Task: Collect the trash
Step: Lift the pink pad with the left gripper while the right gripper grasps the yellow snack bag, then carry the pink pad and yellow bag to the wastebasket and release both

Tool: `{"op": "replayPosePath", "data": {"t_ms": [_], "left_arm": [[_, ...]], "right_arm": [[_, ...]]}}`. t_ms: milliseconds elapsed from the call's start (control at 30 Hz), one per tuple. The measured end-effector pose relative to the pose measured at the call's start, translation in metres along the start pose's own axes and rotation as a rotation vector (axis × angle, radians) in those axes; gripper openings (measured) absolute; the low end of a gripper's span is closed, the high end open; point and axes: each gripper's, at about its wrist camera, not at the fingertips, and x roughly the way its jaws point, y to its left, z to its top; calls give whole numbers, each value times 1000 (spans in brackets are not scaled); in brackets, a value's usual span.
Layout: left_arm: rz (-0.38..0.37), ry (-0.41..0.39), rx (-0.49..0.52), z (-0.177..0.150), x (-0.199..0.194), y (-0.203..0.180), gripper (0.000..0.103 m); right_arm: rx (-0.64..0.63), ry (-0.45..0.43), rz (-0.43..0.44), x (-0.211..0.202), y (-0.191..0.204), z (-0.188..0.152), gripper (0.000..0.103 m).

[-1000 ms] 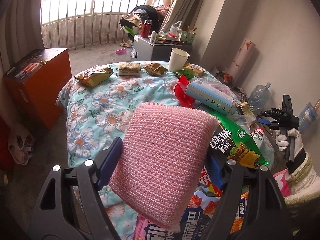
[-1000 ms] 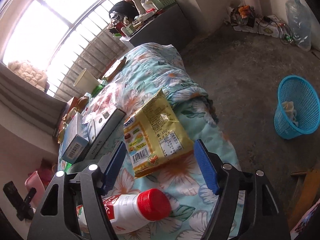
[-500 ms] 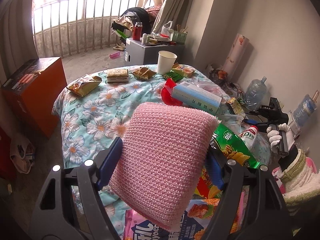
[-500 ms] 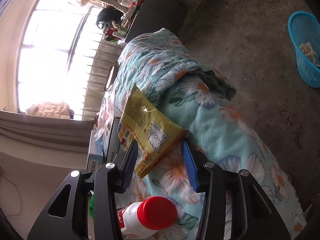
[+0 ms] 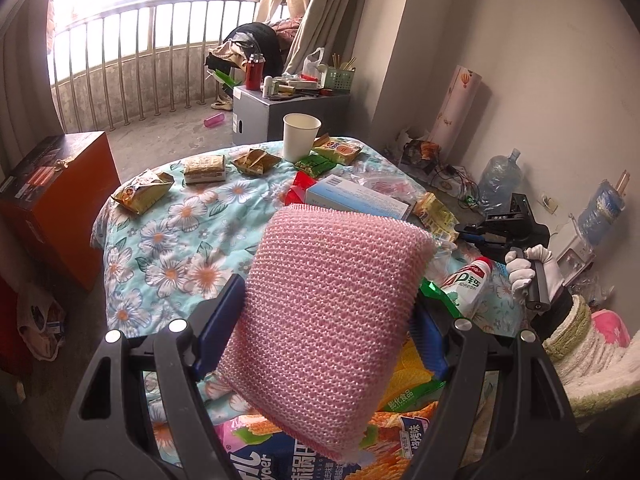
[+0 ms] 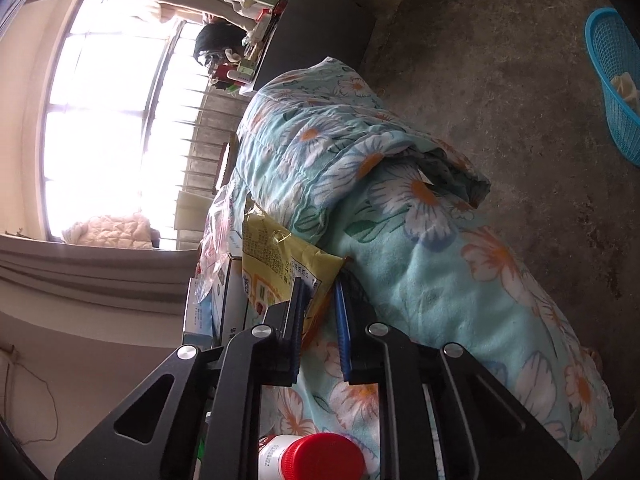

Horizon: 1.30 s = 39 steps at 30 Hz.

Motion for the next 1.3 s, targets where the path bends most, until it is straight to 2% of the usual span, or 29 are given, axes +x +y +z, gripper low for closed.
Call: {"op": "replayPosePath", "data": {"t_ms": [300,500,700,833,1033,1200,1300], "left_arm": [[-59,-21,46,17,-3,-39,73],[-174,13,119,40,13,-90,73],[-300,70,195,72,47,-161,73],[-369,101,300,87,78,-230,73],[-464,195,456,100,145,-343,73],[-526,298,526,101,223,-428,73],[-567,374,532,95,277,-471,73]], "right_arm": [[-30,-69,117,-57,1,-15,11],[-40,-156,171,-108,-6,-21,11],[-36,-269,203,-166,-27,-19,11],[-22,-357,183,-204,-52,-14,11],[50,-485,143,-251,-103,-5,10],[157,-578,112,-278,-157,5,10],[212,-636,25,-288,-188,14,10]]}}
